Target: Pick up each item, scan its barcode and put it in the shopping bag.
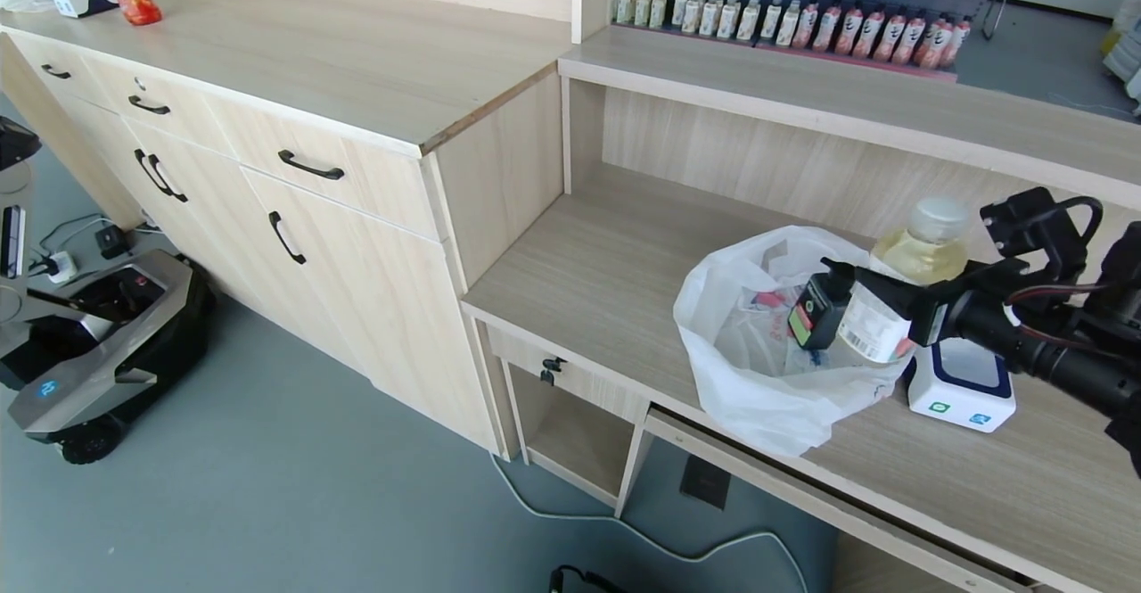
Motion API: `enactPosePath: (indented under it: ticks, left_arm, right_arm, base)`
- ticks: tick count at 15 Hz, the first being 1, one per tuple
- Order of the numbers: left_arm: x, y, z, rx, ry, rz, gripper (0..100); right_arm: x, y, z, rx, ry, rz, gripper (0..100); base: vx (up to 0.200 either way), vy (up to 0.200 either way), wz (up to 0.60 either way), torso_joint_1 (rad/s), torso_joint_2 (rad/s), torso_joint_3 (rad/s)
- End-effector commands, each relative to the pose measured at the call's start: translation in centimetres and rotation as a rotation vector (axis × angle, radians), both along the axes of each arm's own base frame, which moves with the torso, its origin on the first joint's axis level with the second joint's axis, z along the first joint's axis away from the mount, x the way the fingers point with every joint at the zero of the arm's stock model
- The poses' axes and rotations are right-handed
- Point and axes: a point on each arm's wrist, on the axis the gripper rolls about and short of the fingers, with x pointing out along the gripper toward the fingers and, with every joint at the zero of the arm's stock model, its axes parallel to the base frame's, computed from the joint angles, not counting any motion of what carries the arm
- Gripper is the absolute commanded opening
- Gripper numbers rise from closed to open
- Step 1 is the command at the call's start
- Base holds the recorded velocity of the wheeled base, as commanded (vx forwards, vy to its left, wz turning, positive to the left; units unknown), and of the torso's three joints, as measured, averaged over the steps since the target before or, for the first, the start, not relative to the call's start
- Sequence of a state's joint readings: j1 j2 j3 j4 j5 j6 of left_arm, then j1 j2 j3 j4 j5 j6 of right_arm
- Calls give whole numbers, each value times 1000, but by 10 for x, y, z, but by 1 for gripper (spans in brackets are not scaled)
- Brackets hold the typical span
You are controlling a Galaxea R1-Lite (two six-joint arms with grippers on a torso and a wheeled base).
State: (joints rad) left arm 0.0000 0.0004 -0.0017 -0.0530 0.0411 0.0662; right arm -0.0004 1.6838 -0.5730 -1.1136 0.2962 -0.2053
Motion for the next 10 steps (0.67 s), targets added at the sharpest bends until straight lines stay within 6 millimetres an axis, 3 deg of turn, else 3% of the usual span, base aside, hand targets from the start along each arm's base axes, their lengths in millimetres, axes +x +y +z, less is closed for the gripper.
enactPosePath:
  ticks: [1, 6, 10]
  left_arm:
    - [0, 0, 0, 0, -1, 0, 100]
    - [0, 0, 0, 0, -1, 0, 100]
    - [0, 0, 0, 0, -1, 0, 100]
  right_arm:
    - [33, 7, -39, 47, 127, 21, 0]
    - [47, 23, -59, 47, 115, 68, 0]
    - [51, 37, -64, 44, 86, 112, 0]
  base:
    - [0, 0, 0, 0, 0, 0]
    - [0, 0, 0, 0, 0, 0]
    - [0, 0, 0, 0, 0, 0]
